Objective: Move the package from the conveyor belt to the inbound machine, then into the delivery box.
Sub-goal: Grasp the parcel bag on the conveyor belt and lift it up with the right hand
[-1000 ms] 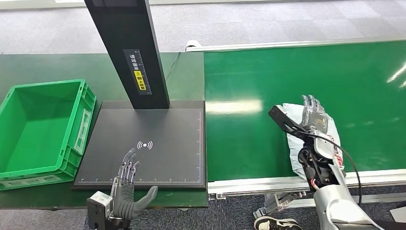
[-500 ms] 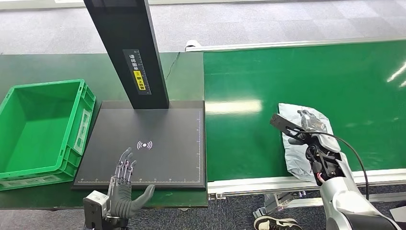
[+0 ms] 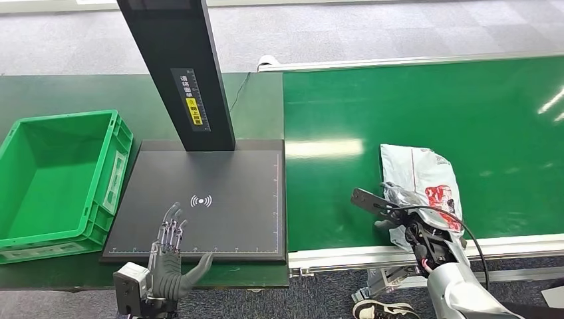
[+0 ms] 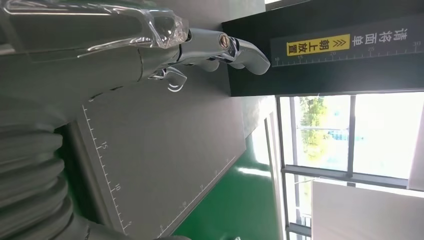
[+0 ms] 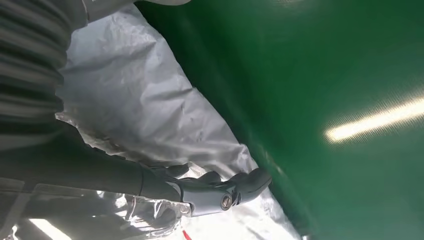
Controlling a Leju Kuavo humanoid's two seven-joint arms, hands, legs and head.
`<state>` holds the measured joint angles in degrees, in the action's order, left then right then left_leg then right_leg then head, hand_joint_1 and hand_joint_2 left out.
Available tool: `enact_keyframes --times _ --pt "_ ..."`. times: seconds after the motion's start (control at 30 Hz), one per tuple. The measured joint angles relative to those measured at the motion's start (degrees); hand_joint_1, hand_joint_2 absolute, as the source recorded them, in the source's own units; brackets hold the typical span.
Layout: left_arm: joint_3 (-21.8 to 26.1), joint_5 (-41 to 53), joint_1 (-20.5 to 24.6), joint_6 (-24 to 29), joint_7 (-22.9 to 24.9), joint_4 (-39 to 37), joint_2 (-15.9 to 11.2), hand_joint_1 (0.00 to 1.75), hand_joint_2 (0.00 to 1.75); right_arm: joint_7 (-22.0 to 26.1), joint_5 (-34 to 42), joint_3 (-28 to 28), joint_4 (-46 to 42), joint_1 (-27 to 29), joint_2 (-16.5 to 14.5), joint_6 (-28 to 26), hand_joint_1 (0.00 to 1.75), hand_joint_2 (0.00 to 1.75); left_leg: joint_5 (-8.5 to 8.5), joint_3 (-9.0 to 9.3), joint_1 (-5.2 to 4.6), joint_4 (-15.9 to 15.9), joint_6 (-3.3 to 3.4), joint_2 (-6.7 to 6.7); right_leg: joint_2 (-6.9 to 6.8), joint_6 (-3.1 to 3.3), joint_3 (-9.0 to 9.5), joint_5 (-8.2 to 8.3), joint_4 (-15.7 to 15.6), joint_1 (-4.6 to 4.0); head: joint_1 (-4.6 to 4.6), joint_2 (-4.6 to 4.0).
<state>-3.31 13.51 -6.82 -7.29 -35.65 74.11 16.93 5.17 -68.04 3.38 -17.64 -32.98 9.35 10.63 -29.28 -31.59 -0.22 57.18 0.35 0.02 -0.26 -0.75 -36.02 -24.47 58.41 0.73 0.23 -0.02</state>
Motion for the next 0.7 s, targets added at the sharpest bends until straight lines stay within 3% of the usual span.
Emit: enact_keyframes --times 0.23,0.47,0.7 --pt "-0.11 -0.40 0.40 0.25 0.45 -0.28 0.01 0.00 1.75 -4.61 -3.96 -3.24 0.13 -0.26 -0.22 0.38 0.00 1.75 0.00 0.11 0.00 0.00 0.00 0.01 0.00 0.00 0.07 0.00 -0.01 0.00 0.01 0.01" --pt "-0.83 -1.02 0.87 1.07 1.26 -0.30 0.01 0.00 1.75 -12.43 -9.49 -7.66 0.10 0.50 -0.37 -5.30 0.00 1.75 -0.02 0.33 -0.01 0.01 0.02 0.01 0.00 -0.04 0.35 -0.03 -0.03 0.00 0.01 0.01" --pt "-1.37 -1.15 0.89 1.26 1.40 -0.30 -0.01 0.00 1.75 -15.30 -11.06 -9.60 0.09 0.98 -0.48 -6.20 0.00 1.75 -0.03 0.52 -0.02 0.02 0.03 0.02 0.00 -0.05 0.59 -0.04 -0.06 0.01 0.02 0.00"
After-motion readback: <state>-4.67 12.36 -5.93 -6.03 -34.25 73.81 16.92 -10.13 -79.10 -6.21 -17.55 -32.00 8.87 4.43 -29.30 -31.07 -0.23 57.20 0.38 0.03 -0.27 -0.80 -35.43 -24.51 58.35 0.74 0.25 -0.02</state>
